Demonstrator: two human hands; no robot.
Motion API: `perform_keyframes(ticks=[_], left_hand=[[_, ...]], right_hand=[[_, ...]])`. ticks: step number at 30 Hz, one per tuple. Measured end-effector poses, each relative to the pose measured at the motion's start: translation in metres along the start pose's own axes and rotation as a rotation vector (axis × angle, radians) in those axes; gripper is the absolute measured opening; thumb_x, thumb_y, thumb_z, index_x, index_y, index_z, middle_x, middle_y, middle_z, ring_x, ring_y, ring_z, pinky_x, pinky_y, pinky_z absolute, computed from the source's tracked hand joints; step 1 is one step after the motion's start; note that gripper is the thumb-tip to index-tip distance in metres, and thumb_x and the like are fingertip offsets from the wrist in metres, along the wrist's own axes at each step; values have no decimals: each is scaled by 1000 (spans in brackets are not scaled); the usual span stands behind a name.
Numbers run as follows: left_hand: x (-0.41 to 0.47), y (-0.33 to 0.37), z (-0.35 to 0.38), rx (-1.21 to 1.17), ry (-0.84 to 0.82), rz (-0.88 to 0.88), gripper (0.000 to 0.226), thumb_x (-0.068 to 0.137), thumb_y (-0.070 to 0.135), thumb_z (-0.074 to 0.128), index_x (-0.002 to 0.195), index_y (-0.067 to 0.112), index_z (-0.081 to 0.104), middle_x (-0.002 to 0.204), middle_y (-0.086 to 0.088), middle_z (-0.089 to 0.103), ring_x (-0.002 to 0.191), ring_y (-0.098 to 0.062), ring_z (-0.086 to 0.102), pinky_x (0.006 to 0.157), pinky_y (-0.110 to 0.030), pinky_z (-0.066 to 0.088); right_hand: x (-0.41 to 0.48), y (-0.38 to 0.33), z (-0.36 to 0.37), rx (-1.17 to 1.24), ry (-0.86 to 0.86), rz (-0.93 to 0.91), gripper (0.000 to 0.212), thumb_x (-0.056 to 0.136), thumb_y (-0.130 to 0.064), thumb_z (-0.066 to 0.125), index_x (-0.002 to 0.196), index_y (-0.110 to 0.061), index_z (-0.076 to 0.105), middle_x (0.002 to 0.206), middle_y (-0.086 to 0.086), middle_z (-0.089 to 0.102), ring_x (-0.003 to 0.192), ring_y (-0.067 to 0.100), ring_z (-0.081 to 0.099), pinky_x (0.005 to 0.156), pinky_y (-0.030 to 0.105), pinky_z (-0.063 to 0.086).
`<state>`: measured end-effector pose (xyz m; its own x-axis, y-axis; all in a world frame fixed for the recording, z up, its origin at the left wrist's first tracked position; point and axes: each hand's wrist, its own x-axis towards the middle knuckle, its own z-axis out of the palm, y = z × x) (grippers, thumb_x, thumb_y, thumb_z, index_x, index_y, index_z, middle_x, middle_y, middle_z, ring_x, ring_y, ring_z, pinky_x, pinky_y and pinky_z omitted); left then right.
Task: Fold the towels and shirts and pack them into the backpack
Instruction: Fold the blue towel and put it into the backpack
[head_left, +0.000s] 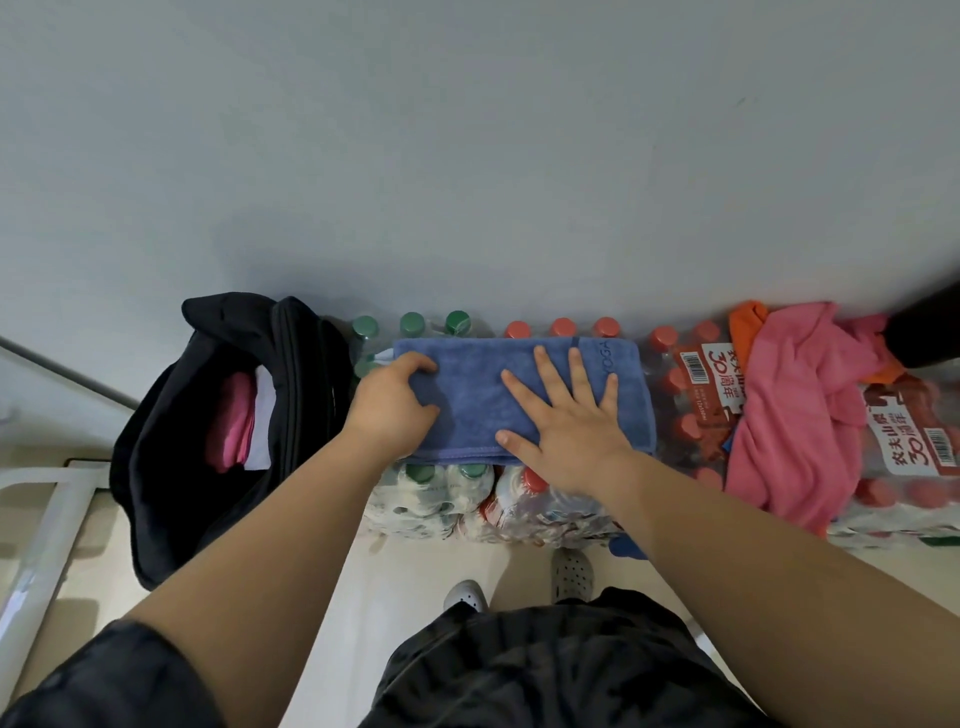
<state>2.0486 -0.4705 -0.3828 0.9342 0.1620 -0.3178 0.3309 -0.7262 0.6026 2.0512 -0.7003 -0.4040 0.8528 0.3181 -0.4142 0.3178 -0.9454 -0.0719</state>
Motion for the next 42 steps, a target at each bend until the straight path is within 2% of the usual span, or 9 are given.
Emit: perform_keyframes(ticks=[11, 15, 18, 21, 25, 31, 34, 37, 42], left_hand=[[-40, 26, -9, -294, 129, 93, 56, 85, 4, 66, 134, 30, 58, 118, 10, 56, 104, -10, 59, 85, -21, 47], [-53, 70, -2, -255, 173, 192, 59, 81, 4, 69, 132, 31, 60, 117, 10, 57, 95, -8, 61, 82, -21, 49], [-54, 113, 19, -132, 147, 329, 60, 79, 4, 69, 134, 27, 59, 122, 6, 56, 103, -9, 55, 89, -16, 43], [-45, 149, 49, 5, 58, 398, 58, 82, 3, 68, 135, 24, 58, 130, -1, 52, 110, -17, 54, 91, -19, 40], [-29, 176, 86, 177, -46, 394, 49, 86, 5, 64, 133, 21, 62, 128, -8, 54, 111, -25, 55, 89, -20, 36], [-33, 189, 116, 221, -109, 327, 36, 84, 15, 65, 120, 19, 61, 86, 6, 65, 82, -25, 64, 70, -36, 50], [-40, 182, 114, 148, -18, 267, 41, 91, 11, 61, 131, 15, 56, 113, -2, 69, 93, -25, 66, 80, -28, 47], [-39, 169, 108, 224, 136, 287, 44, 88, 10, 63, 131, 17, 58, 127, -5, 63, 104, -25, 62, 90, -38, 51], [-26, 164, 110, 537, 145, 356, 66, 93, 43, 52, 153, 20, 37, 160, -3, 33, 144, -30, 35, 117, -49, 28]], right_hand=[[-16, 32, -10, 185, -4, -124, 69, 94, -74, 20, 156, -48, 5, 164, -11, -24, 148, 17, -31, 120, 55, -15], [-37, 61, -13, 400, 101, -115, 87, 81, -85, 13, 153, -40, 32, 168, -9, 2, 155, 18, -8, 124, 51, 1], [-47, 88, -16, 632, 140, -81, 65, 95, -66, 41, 148, -29, 46, 164, -5, 24, 152, 18, 17, 123, 38, 17], [-48, 114, -20, 732, 137, -126, 49, 101, -47, 49, 142, -21, 54, 148, -3, 50, 137, 13, 44, 108, 22, 31], [-50, 141, -21, 937, 40, -186, 43, 101, -49, 47, 140, -32, 52, 138, -11, 59, 126, 5, 54, 108, 34, 44], [-47, 158, -16, 1095, -44, -205, 38, 94, -48, 51, 130, -35, 52, 133, -8, 63, 125, 8, 57, 108, 42, 45], [-41, 155, -18, 968, -58, -241, 40, 96, -44, 52, 133, -29, 56, 133, -4, 62, 122, 14, 56, 107, 42, 45], [-36, 151, -22, 770, -51, -287, 47, 99, -41, 53, 143, -24, 54, 141, 0, 53, 131, 22, 47, 114, 41, 36], [-41, 158, -31, 1028, -80, -238, 37, 101, -26, 57, 136, -16, 60, 132, -3, 60, 113, 5, 55, 93, 13, 42]])
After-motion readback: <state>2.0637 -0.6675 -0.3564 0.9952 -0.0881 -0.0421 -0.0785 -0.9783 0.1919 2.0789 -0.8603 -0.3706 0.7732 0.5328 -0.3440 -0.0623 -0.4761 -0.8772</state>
